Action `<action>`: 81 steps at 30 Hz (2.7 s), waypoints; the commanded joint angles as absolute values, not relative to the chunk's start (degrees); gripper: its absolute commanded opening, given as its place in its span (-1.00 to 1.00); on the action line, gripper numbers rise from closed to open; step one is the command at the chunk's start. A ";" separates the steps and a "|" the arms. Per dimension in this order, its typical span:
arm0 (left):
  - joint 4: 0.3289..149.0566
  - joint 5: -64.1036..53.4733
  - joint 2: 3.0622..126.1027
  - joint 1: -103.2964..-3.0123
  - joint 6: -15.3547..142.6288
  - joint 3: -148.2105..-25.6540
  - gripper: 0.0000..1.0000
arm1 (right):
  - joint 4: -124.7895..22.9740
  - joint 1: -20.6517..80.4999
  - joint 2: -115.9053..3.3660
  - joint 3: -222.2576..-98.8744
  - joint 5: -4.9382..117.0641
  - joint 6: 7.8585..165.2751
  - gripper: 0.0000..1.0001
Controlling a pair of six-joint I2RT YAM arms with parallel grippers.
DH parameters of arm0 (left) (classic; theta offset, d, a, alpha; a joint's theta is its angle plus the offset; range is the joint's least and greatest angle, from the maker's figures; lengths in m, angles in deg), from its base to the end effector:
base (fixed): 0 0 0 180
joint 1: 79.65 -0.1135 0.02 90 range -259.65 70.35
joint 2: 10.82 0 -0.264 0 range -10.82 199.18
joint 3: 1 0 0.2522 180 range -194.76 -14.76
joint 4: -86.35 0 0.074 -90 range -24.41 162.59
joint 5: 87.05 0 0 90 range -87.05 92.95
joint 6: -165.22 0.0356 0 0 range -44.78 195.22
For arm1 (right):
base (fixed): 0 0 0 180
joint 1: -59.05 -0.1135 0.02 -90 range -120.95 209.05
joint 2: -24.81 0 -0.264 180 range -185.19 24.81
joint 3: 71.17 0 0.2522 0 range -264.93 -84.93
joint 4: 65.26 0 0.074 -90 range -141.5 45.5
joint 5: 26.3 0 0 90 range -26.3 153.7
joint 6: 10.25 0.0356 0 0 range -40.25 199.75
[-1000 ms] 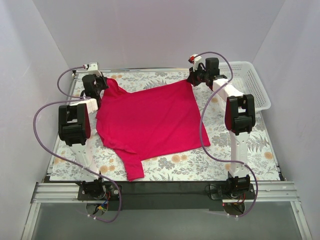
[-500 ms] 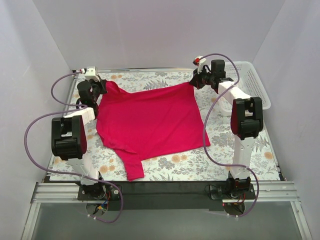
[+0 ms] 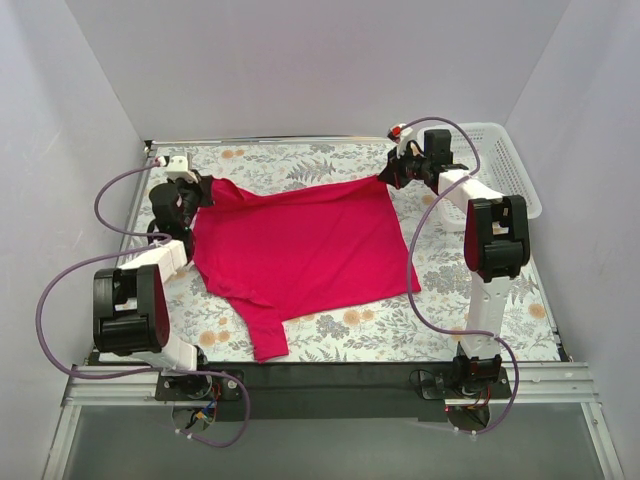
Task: Fold and stack the t-shirts
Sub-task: Fold the tshirt
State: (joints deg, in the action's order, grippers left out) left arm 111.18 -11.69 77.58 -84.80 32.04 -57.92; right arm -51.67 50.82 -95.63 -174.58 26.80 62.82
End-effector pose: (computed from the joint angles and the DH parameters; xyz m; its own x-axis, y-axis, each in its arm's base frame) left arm 0.3349 0.0211 0.2331 -0.1958 -0.6824 -0.7043 0.0401 0.7120 -0.7010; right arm 0.4750 0.0903 0.2151 -0.3000 -0.2787 -0.9123 -0.7455 0.6652 0.0420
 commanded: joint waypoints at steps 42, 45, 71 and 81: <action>102.74 -10.15 53.51 -85.10 31.71 -45.88 -1.00 | -53.17 52.81 -87.96 -169.31 20.29 59.71 -0.97; 102.65 -9.36 53.34 -85.10 31.97 -45.61 -1.00 | -53.35 52.98 -87.08 -168.08 19.32 59.10 -0.97; 95.71 -15.07 50.43 -84.31 32.41 -44.03 -1.00 | -49.13 53.51 -88.74 -165.35 20.81 55.41 -0.74; 94.83 -15.69 50.97 -84.22 32.06 -44.21 -1.00 | -48.69 53.51 -84.18 -164.30 18.97 55.32 0.27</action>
